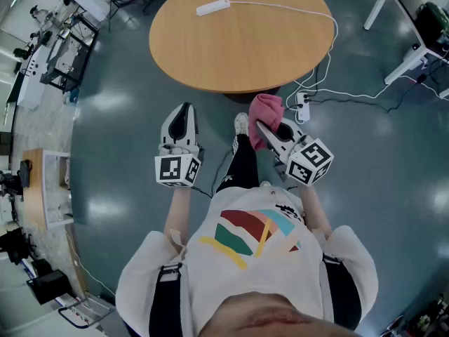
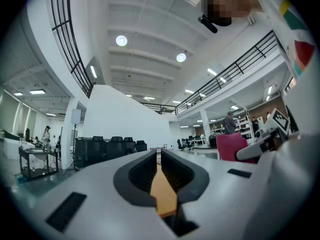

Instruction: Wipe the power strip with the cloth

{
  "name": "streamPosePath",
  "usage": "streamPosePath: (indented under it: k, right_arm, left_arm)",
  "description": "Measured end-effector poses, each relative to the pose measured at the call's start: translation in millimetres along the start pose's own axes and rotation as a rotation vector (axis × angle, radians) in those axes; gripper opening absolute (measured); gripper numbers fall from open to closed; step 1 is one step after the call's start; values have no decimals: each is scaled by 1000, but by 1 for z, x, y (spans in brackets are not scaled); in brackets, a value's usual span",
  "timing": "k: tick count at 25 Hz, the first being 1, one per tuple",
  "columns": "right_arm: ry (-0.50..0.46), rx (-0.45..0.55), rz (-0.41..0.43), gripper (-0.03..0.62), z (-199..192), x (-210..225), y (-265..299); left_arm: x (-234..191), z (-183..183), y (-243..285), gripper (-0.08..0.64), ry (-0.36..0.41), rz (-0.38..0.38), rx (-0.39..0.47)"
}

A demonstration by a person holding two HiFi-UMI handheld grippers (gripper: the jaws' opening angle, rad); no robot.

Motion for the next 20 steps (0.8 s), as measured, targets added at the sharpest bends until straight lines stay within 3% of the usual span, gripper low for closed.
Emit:
streamPosePath:
  k: [5,8,11,17,20]
  right_arm:
    - [-4,12,-54,38,21,76,53]
    - [3,-28,-75,38,45,121,105]
    - [-39,-94,-80,38,95,161,164]
    - [-33,-202,-65,38,181,236,340]
    - [19,-199,-45,38,212,275,402]
  left_arm:
    - [-49,-35,85,67,-27,19,76]
    - [-96,-61,148,147,-44,15,50]
    - [-147,-75,225,212,-6,-10,0]
    - [-276,-145,375,229,143,-168,-173]
    - [-302,-176,441,236,184,-274,-214]
Point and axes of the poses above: the fingertips, and each gripper's own axes: y forward along the fingers, x to its right, z out of its top, the point moved 7 cm from there along -y, backward along the fingers, and after that the axes turned 11 degrees about y, right-handed, at the moved point
